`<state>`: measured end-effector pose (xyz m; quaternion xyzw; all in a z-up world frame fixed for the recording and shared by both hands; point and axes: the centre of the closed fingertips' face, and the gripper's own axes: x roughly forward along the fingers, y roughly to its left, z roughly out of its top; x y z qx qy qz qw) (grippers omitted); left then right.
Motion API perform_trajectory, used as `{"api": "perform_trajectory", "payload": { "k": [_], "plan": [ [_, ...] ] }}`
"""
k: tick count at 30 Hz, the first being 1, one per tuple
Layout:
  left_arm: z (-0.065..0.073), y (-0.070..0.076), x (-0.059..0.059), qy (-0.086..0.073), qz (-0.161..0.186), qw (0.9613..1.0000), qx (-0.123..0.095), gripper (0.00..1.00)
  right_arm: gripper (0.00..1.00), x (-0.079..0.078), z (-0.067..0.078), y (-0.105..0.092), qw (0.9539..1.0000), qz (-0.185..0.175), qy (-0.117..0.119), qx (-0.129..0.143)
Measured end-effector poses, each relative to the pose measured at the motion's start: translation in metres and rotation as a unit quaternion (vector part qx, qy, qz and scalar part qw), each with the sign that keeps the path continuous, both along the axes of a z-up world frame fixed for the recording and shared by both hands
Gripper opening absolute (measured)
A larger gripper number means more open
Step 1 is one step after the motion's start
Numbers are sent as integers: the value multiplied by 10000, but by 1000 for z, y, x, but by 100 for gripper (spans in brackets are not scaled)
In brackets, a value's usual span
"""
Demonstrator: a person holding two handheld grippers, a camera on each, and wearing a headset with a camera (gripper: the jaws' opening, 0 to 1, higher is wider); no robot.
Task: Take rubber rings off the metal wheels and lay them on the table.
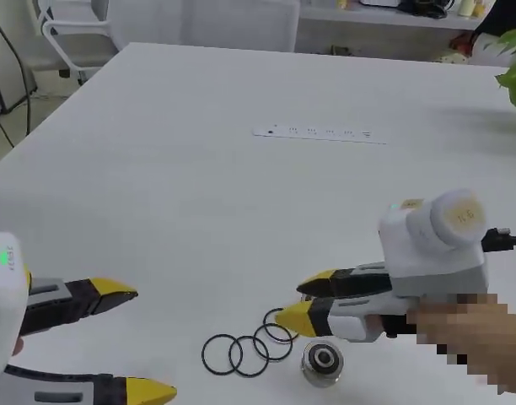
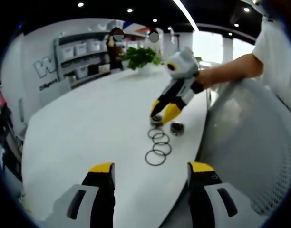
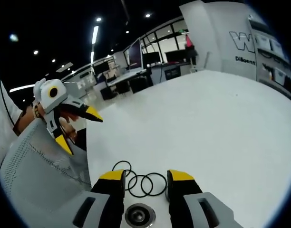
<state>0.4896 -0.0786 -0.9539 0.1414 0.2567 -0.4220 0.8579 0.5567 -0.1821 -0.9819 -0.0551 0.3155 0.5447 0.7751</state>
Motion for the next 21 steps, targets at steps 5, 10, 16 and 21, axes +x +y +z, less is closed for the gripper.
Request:
{"api": "perform_trajectory", "payload": {
  "k": [5,10,16,21],
  "plan": [
    [-5,-6,-2,53,-47,10000,-45,64,36,-1,19,4,9988,180,-439,88],
    [-9,-10,-5,126,-83,9999,-47,64,40,-8,38,8,9969,376,-618,298],
    [-8,-14,-6,163,-41,9997,-191,67,45,-15,53,7,9956,458,-740,358],
    [-6,-16,-7,185,-2,9993,-325,70,53,-29,65,9,9939,686,-800,325]
  ]
}}
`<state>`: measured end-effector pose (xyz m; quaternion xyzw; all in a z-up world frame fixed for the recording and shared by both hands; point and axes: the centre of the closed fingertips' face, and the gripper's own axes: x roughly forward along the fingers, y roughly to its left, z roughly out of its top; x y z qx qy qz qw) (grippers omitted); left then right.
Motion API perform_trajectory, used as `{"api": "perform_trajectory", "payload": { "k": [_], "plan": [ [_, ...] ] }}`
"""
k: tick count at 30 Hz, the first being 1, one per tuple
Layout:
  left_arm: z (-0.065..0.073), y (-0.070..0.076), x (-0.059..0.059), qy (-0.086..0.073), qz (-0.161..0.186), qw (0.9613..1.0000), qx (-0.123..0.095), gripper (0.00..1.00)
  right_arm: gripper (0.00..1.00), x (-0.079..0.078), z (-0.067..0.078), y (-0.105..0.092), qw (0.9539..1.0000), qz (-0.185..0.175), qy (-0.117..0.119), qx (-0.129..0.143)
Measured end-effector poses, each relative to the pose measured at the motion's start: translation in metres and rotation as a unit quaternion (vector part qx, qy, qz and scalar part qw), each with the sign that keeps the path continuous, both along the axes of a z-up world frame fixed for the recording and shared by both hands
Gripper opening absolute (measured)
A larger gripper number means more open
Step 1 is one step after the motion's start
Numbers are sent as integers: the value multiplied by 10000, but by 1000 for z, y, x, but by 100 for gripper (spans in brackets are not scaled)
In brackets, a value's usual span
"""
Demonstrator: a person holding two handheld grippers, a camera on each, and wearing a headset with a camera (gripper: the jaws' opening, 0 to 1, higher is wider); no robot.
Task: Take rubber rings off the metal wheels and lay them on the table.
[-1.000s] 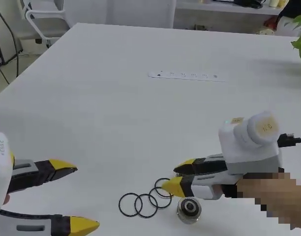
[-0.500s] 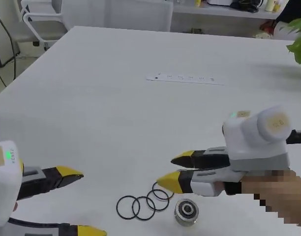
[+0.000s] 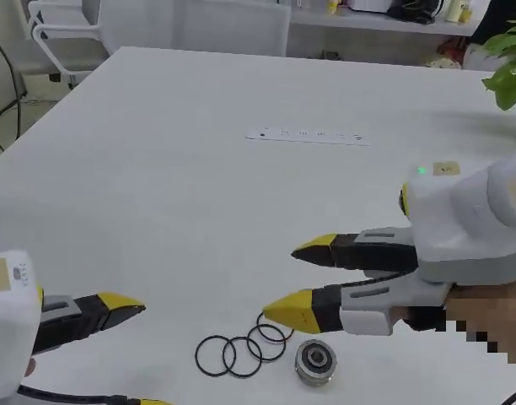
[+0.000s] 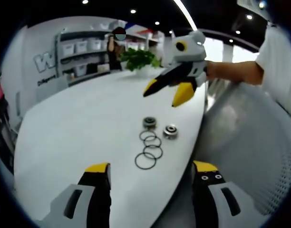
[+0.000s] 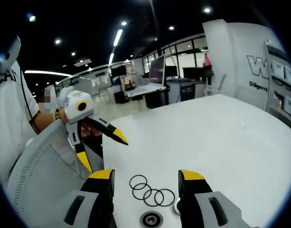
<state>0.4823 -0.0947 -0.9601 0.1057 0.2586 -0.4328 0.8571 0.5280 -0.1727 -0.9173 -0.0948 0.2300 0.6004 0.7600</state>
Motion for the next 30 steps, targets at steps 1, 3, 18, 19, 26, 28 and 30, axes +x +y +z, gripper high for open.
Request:
{"api": "perform_trajectory", "payload": {
  "k": [1,3,18,19,26,28,30],
  "plan": [
    [1,-1,0,3,-4,10000,-18,70,54,-3,3,0,10000,29,-17,22],
    [2,-2,-1,5,-25,10000,-64,71,58,-7,10,-1,10000,33,-52,68],
    [6,-5,1,-32,43,9997,-218,84,79,-19,64,-32,9985,-128,-366,386],
    [7,-5,1,-47,52,9997,-223,85,81,-20,65,-35,9985,-138,-381,379],
    [9,-5,3,-88,110,9996,-258,90,85,-21,65,-64,9976,-368,-482,334],
    [9,-5,4,-101,122,9995,-260,92,86,-21,60,-73,9974,-472,-439,325],
    [10,-5,4,-109,115,9995,-263,93,89,-21,55,-81,9972,-561,-378,311]
  ]
}}
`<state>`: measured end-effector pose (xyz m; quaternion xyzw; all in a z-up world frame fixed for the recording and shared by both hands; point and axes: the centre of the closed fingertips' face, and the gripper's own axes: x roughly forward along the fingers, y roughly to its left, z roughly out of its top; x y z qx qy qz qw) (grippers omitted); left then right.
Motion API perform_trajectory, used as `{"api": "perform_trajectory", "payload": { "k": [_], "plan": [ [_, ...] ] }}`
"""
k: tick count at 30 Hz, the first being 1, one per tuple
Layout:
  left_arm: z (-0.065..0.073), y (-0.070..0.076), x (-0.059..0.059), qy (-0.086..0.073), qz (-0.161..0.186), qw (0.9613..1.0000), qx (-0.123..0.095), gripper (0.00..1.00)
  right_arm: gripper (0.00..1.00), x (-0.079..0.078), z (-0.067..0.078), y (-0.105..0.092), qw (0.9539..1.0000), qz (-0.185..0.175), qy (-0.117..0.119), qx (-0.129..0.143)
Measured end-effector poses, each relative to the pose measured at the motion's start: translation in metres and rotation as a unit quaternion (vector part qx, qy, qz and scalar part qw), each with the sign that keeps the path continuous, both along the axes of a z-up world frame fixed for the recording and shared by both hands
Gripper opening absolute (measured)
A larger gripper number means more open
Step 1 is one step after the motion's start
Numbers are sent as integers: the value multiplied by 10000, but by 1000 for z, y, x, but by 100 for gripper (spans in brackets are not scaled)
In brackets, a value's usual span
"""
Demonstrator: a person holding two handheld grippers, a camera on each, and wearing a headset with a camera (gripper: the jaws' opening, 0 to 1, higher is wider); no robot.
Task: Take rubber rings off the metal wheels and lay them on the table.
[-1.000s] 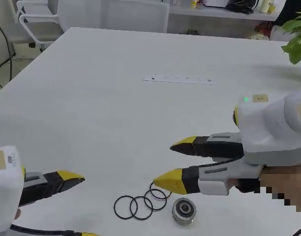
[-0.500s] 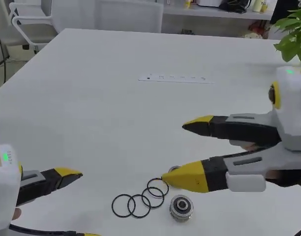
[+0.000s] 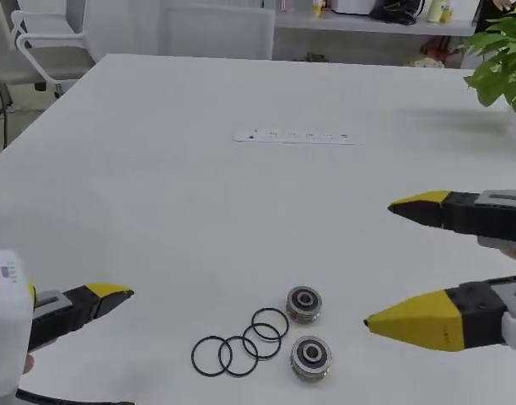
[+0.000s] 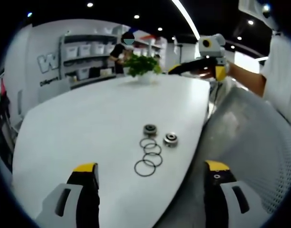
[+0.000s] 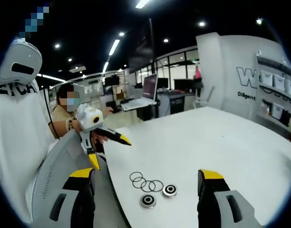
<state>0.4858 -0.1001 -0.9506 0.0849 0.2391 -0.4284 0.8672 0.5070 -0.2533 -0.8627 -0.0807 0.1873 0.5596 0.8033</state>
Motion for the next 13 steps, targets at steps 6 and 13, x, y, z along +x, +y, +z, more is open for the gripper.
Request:
{"api": "perform_trajectory", "payload": {
  "k": [6,13],
  "plan": [
    [1,-4,-1,22,-47,10000,-69,95,92,5,-22,-29,9981,-532,303,58],
    [0,-6,-2,127,-42,9998,-136,100,96,6,-57,-65,9921,-1020,646,-344]
  ]
}}
